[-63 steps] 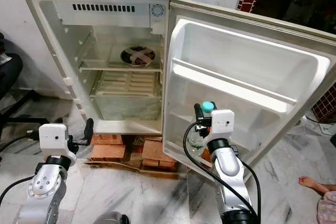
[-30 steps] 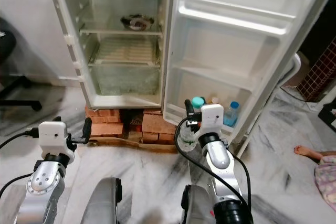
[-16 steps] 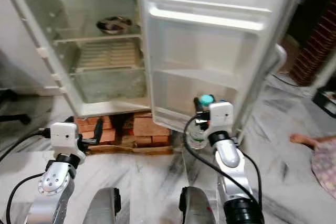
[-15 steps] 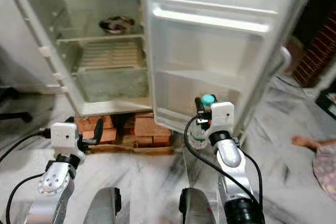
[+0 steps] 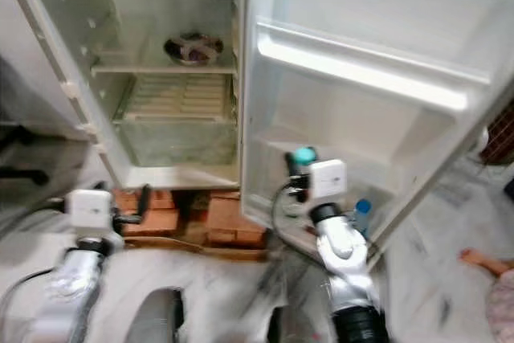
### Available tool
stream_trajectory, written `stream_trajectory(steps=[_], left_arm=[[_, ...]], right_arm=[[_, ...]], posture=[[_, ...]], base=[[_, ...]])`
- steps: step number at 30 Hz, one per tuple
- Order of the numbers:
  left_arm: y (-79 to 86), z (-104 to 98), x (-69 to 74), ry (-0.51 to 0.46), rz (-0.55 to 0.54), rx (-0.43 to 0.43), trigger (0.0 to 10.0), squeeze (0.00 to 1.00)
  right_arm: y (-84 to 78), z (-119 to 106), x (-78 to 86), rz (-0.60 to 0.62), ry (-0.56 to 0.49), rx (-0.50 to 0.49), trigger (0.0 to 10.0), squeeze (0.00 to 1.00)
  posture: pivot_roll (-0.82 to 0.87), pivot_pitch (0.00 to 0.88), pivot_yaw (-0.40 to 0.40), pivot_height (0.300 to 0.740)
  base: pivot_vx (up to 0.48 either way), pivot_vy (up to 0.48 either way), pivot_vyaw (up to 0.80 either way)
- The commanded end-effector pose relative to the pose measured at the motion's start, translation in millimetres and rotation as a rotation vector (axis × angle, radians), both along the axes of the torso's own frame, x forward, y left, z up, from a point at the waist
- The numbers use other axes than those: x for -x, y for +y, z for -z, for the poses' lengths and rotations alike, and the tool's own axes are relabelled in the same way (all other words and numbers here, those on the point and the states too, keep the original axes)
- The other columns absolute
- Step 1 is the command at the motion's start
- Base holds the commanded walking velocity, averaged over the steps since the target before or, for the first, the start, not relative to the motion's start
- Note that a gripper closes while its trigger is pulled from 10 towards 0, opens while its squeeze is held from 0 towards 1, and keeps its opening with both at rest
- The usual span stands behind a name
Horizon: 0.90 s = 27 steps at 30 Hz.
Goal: Restocking fridge
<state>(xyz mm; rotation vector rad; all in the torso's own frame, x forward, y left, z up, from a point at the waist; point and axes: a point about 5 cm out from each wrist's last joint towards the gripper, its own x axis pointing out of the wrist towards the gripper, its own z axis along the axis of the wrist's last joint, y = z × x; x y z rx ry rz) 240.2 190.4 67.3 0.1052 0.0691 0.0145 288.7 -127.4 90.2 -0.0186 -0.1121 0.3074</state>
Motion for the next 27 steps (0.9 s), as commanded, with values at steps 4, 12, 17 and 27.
stream_trajectory(steps=[4, 12, 17, 27], left_arm=[[-11.1, 1.4, -1.4, 0.003, 0.026, 0.013, 10.0, 0.00], [-13.0, 3.9, -0.5, 0.013, 0.030, 0.016, 10.0, 0.00], [-13.6, 4.5, -1.0, 0.015, 0.031, 0.015, 10.0, 0.00], [-13.3, 4.8, -0.9, 0.017, 0.028, 0.011, 10.0, 0.00]], right_arm=[[-15.9, -3.1, -0.7, 0.035, -0.018, 0.017, 10.0, 0.00], [-13.9, -1.0, 0.8, 0.018, -0.009, 0.011, 10.0, 0.00], [-14.0, 0.3, 0.8, 0.012, -0.001, 0.012, 10.0, 0.00], [-10.9, 0.7, 0.2, 0.000, 0.001, 0.008, 10.0, 0.00]], posture=[[0.03, 0.000, -0.034, 0.628], [0.03, 0.000, -0.036, 0.628], [0.03, 0.000, -0.039, 0.608], [0.04, 0.000, -0.042, 0.538]], base=[[0.151, 0.000, 0.00], [0.000, 0.000, 0.00], [0.000, 0.000, 0.00], [0.000, 0.000, 0.00]])
